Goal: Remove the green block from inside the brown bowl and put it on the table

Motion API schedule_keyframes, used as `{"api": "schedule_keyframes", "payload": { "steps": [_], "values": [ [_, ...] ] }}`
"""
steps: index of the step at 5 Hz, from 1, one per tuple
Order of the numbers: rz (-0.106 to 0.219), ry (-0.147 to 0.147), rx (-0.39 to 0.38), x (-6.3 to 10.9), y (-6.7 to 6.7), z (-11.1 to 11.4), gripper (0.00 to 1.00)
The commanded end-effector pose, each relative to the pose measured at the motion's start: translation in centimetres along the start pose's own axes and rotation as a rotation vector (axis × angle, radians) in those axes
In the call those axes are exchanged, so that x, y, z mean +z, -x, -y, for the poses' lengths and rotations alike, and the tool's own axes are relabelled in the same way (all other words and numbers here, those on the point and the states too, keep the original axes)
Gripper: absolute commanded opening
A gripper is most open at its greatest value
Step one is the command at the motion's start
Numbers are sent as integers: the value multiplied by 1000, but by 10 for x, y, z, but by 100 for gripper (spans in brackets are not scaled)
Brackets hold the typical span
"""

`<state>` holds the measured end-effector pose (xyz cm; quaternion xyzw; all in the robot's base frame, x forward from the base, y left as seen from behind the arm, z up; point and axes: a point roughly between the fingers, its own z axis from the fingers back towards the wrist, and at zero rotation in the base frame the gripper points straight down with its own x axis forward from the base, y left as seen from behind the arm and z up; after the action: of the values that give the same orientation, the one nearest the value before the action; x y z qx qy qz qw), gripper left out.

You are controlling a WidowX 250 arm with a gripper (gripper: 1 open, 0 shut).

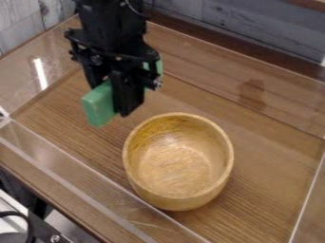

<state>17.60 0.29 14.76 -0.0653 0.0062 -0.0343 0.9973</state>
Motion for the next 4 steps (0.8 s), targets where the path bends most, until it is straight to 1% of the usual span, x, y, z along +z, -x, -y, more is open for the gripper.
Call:
{"api": "schedule_keyframes", "payload": {
  "steps": [1, 2, 4],
  "values": [
    [25, -13, 1, -3, -1, 0, 0],
    [26, -21, 5, -9, -2, -1, 0],
    [30, -28, 10, -14, -2, -6, 0]
  ]
}}
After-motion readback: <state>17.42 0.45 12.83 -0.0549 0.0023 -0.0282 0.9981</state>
